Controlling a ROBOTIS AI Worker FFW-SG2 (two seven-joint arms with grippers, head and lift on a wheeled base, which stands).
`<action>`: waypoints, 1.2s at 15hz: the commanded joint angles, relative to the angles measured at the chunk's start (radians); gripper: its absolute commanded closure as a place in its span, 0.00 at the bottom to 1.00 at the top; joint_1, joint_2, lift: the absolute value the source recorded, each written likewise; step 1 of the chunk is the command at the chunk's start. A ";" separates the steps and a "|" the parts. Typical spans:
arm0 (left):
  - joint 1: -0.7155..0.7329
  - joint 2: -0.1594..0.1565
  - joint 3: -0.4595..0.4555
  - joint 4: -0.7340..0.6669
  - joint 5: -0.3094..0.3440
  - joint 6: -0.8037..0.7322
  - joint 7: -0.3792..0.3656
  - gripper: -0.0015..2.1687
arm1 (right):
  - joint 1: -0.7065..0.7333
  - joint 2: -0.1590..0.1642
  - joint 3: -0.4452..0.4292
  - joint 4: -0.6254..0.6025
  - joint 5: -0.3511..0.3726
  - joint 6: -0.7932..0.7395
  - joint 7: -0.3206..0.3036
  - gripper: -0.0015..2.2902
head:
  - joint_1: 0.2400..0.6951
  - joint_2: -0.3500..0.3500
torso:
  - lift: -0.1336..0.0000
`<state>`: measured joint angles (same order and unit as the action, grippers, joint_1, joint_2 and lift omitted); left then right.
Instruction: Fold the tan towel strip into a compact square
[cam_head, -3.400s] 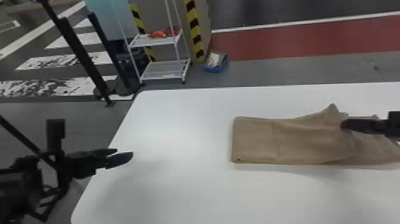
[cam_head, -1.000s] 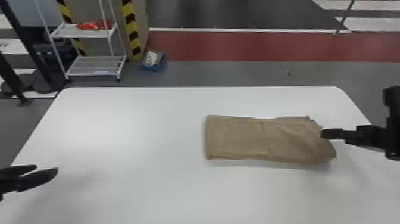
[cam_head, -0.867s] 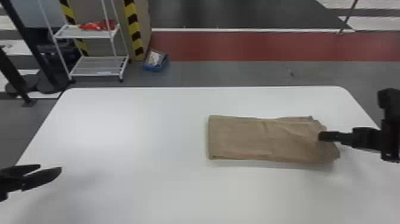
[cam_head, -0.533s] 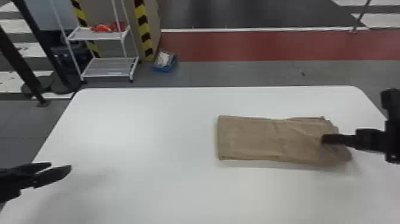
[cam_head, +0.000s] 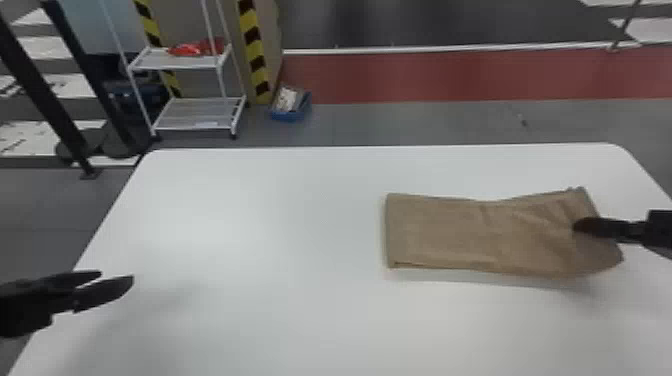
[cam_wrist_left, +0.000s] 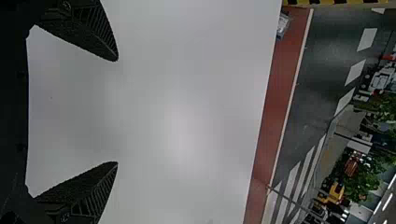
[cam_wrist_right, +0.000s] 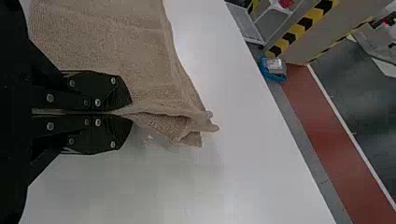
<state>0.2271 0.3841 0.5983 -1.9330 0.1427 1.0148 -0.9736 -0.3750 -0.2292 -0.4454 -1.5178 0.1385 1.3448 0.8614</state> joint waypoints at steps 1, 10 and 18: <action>0.000 -0.001 0.000 -0.006 0.000 0.000 -0.002 0.04 | -0.007 -0.022 -0.082 -0.076 -0.108 0.075 -0.001 0.60 | 1.00 0.59 | 0.04; 0.000 0.001 0.000 -0.011 -0.011 0.012 -0.005 0.04 | -0.088 0.060 -0.121 -0.131 -0.214 0.090 -0.028 0.60 | 1.00 0.54 | 0.04; 0.009 0.002 0.009 0.003 -0.014 0.006 -0.004 0.04 | -0.062 0.195 0.148 -0.130 -0.065 0.035 -0.039 0.59 | 1.00 0.83 | 0.04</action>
<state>0.2360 0.3864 0.6073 -1.9333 0.1288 1.0235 -0.9770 -0.4394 -0.0392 -0.3250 -1.6478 0.0432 1.3776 0.8222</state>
